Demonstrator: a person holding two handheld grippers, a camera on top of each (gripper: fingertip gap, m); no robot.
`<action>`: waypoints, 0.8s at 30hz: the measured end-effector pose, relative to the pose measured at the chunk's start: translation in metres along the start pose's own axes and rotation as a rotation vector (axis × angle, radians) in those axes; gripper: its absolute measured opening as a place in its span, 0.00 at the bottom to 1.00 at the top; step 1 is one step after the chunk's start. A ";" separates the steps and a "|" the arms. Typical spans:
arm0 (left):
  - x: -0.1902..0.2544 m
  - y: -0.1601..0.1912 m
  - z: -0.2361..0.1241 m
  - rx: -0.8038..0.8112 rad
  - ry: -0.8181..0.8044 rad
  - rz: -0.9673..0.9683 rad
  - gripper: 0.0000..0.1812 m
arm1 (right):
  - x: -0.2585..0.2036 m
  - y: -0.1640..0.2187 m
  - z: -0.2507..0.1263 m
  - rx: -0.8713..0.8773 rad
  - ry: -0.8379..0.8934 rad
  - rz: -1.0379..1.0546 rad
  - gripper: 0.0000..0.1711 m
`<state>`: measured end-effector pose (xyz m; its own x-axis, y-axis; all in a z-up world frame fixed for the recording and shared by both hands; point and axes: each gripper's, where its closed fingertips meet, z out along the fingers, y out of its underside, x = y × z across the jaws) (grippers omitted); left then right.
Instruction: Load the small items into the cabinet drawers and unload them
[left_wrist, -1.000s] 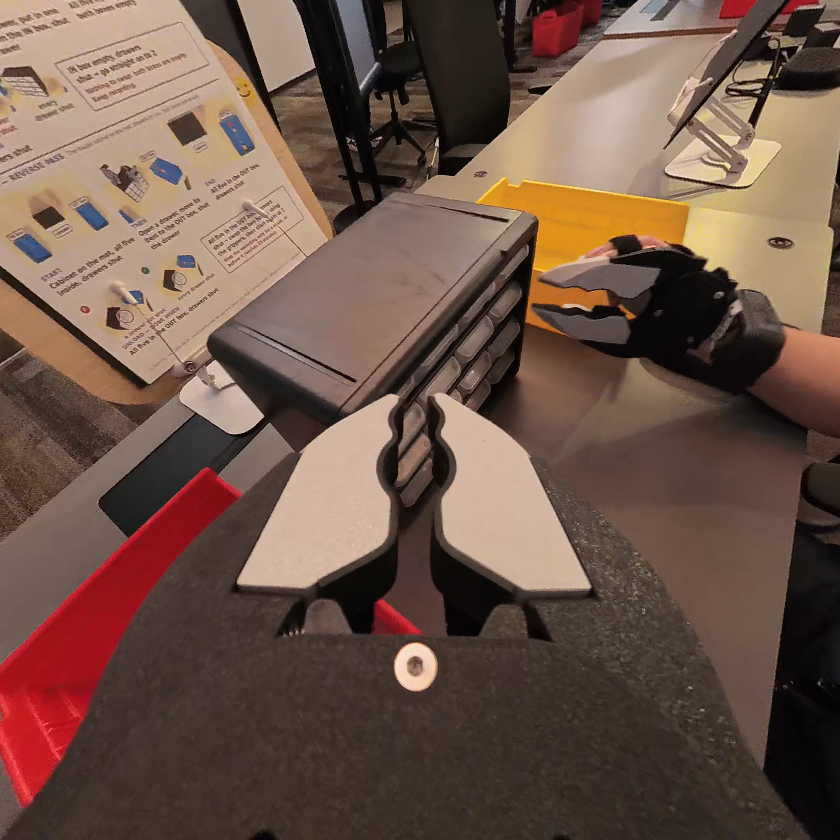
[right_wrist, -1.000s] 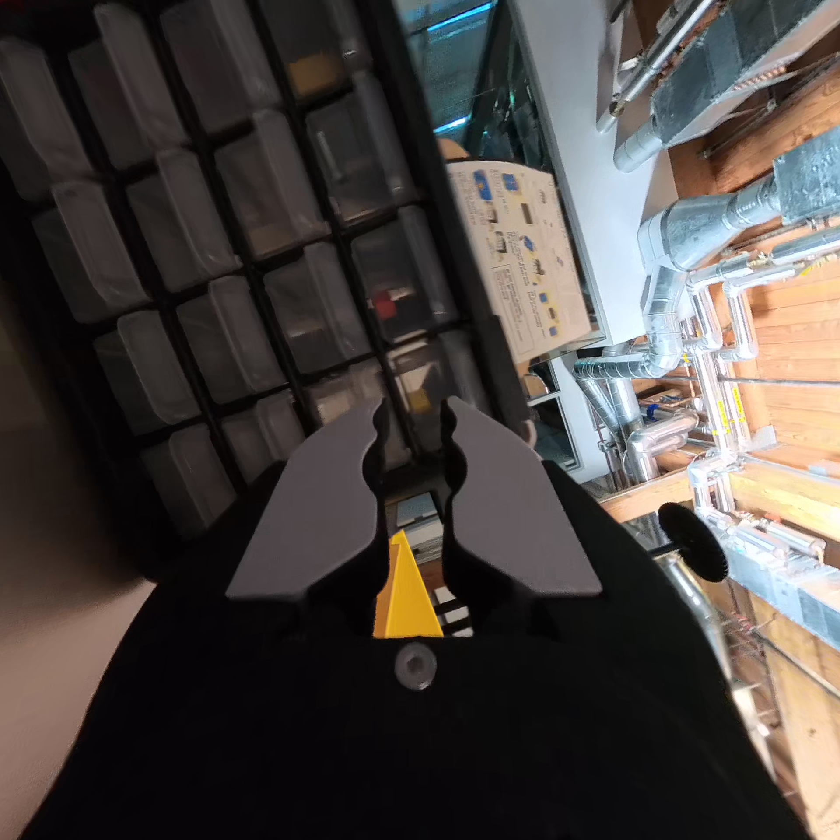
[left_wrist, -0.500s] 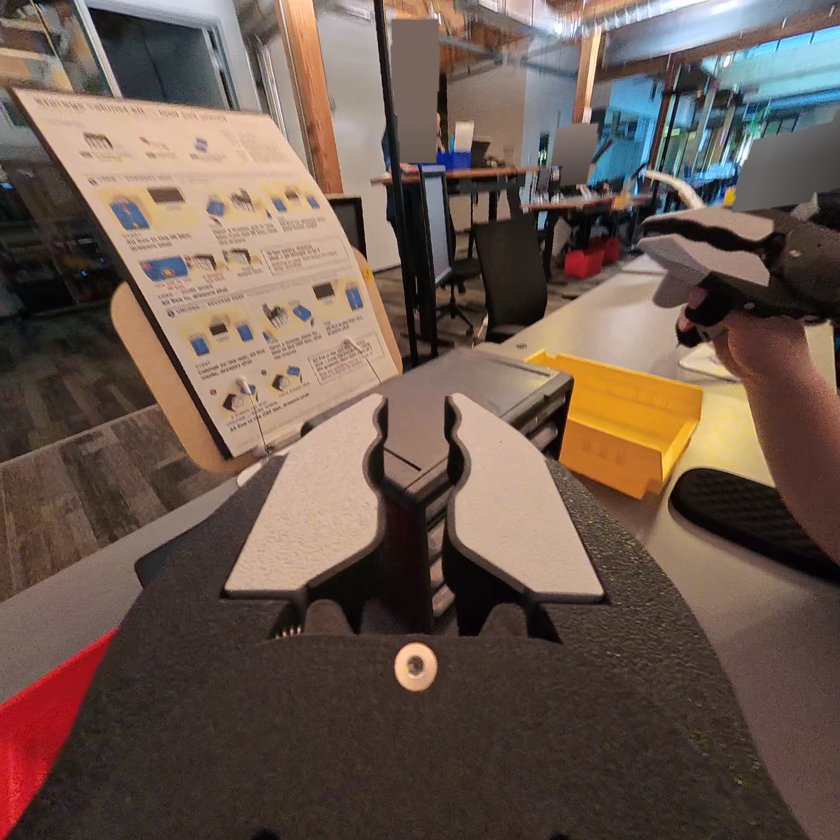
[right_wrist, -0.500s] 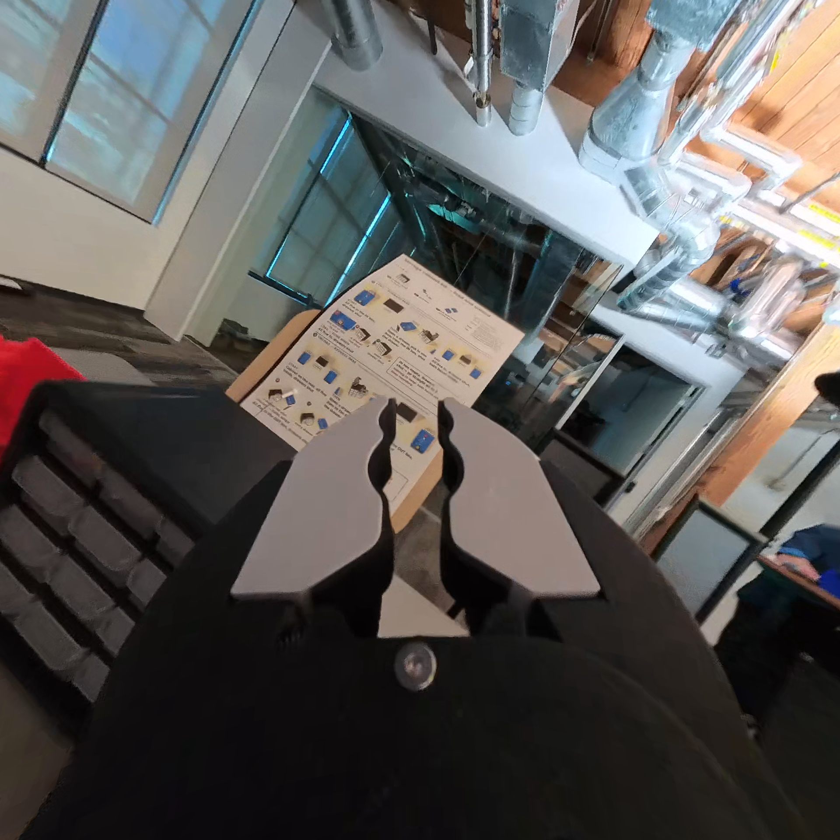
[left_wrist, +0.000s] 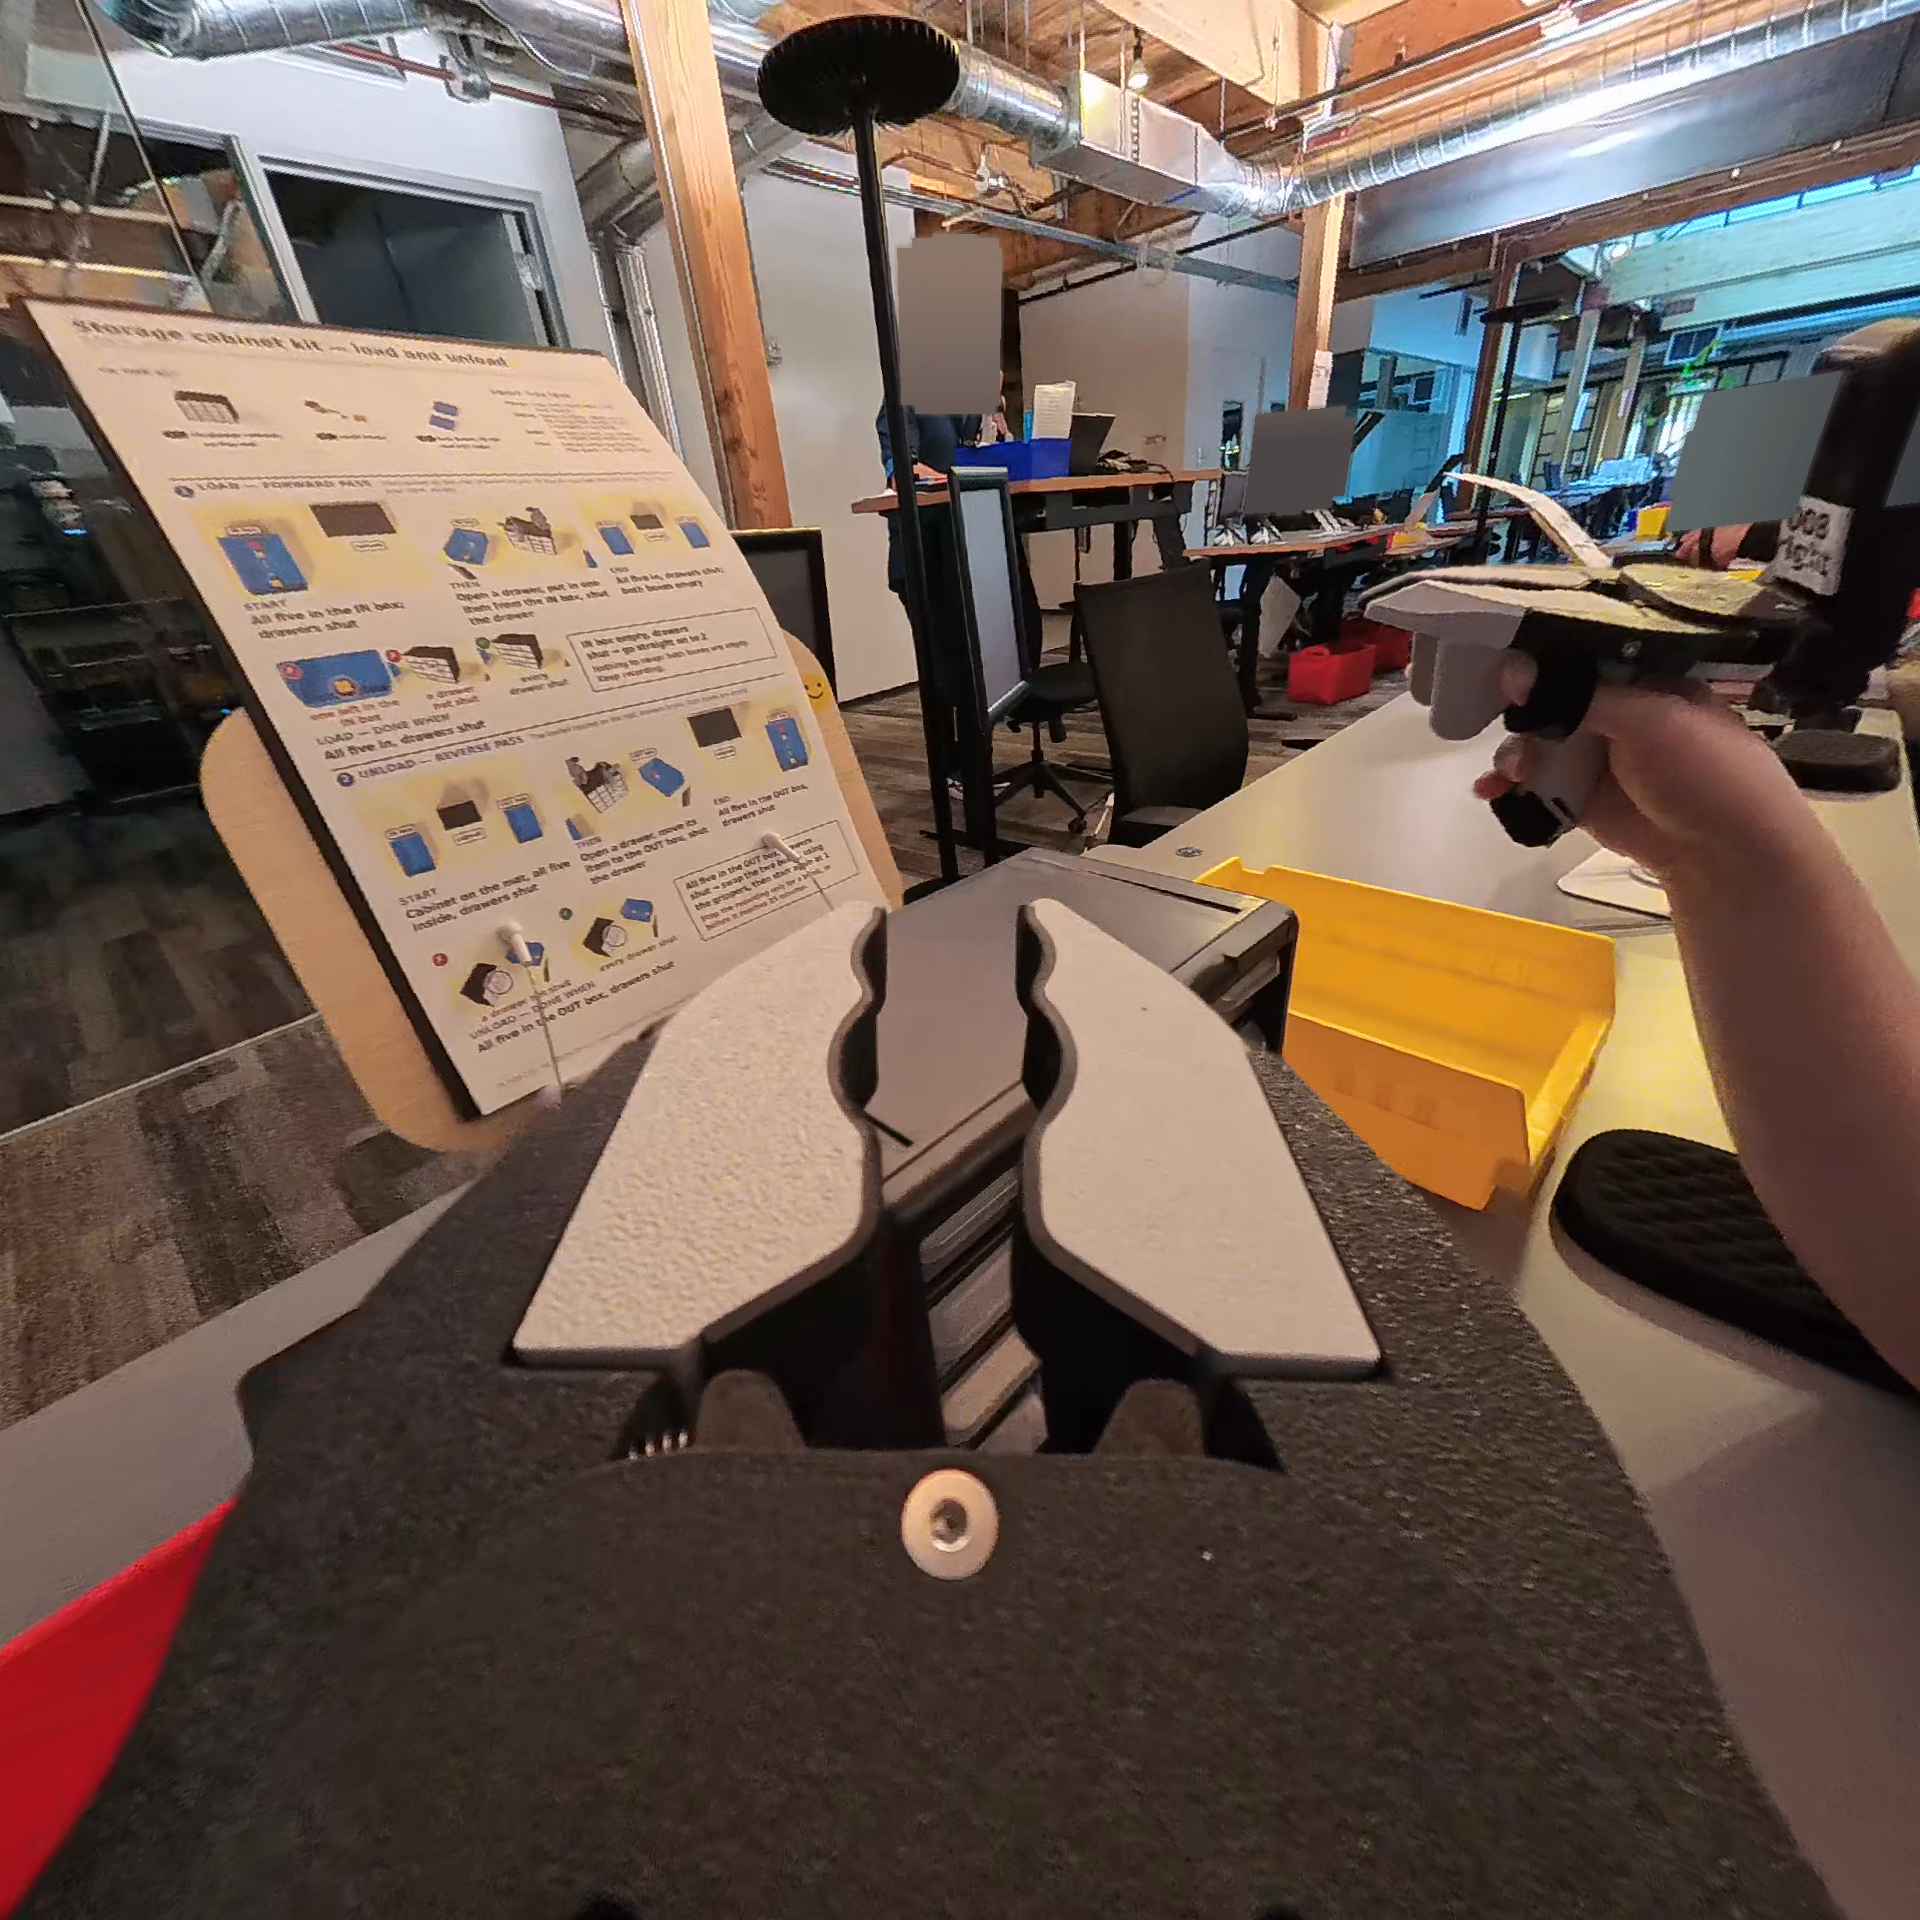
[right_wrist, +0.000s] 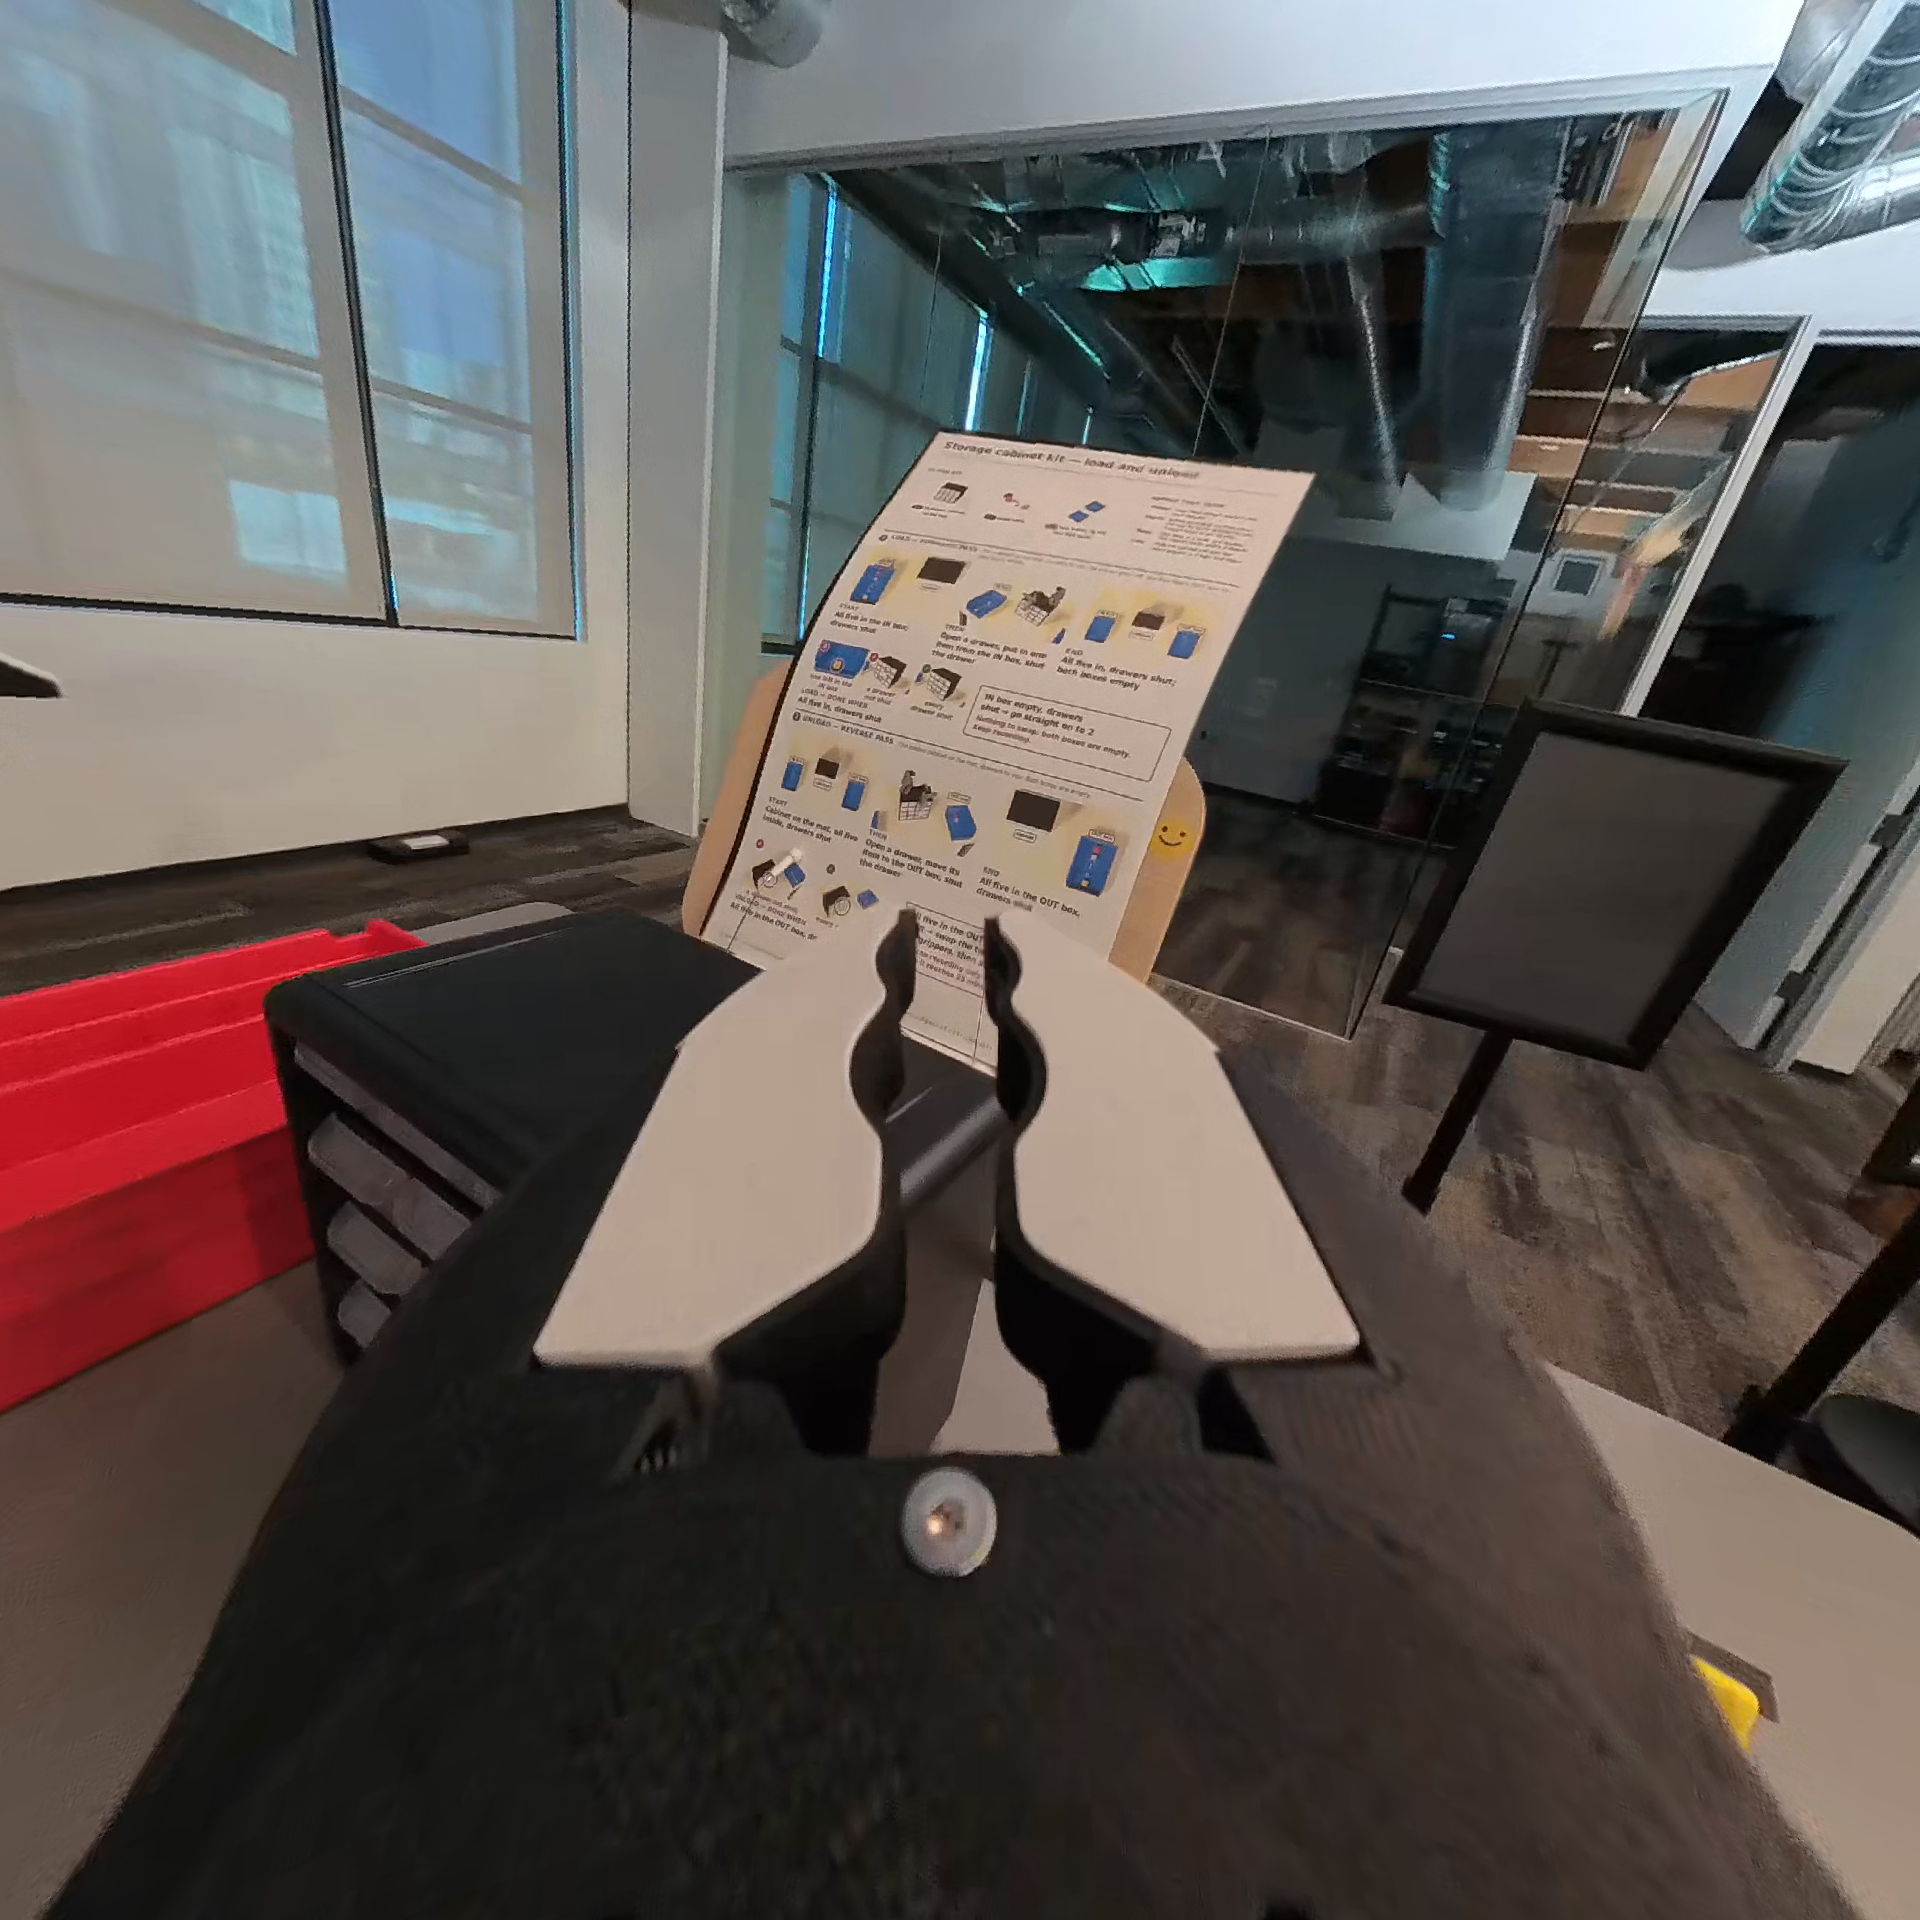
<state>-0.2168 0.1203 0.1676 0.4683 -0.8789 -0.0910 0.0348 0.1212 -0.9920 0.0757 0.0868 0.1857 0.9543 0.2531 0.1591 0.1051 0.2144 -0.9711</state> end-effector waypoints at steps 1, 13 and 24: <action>0.001 0.001 0.001 -0.001 0.003 -0.009 0.13 | 0.002 0.002 0.000 -0.005 -0.006 0.008 0.07; -0.008 -0.006 -0.007 0.045 -0.035 -0.053 0.11 | 0.000 0.017 0.008 -0.076 -0.090 -0.068 0.03; 0.006 0.016 0.010 -0.064 0.045 -0.086 0.11 | 0.009 0.021 0.021 -0.048 -0.023 -0.006 0.08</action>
<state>-0.2046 0.1213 0.1516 0.4259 -0.9047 -0.0080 0.0159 0.0163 -0.9997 0.0810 0.1131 0.1704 0.9469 0.2741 0.1682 0.1242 0.1707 -0.9775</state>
